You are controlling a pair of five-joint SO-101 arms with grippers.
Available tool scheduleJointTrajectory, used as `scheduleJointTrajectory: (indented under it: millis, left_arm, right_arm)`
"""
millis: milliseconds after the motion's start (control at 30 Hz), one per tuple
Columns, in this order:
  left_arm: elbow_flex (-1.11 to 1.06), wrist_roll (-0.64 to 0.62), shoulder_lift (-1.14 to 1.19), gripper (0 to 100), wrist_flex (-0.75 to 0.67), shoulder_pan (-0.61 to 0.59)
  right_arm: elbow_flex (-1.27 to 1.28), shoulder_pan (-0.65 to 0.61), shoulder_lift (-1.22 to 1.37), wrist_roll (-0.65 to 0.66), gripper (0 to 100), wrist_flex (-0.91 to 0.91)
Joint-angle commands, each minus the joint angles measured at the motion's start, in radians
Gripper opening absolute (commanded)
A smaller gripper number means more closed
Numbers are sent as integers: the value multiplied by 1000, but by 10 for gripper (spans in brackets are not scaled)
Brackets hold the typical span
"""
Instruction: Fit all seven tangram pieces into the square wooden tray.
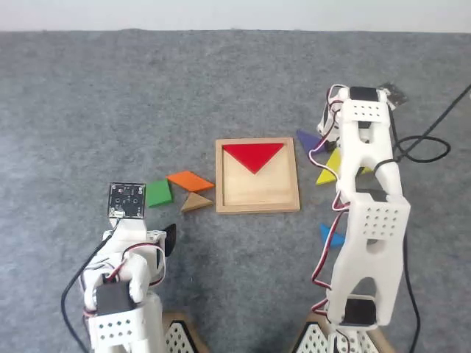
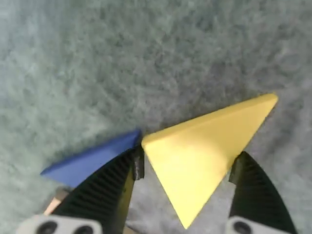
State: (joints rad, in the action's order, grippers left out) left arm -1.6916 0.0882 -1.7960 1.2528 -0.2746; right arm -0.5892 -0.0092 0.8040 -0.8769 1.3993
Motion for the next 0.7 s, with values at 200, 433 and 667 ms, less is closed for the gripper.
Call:
scheduleJointTrajectory:
  millis: [200, 433, 667]
  left_arm:
    - [7, 8, -11, 273, 3, -6]
    - [7, 8, -11, 273, 3, -6]
    - [7, 8, -11, 273, 3, -6]
  right_arm:
    - [-38, 18, -8, -126, 382, -19]
    - [-35, 19, 27, -155, 399, -25]
    - [-71, 21, 74, -150, 398, -22]
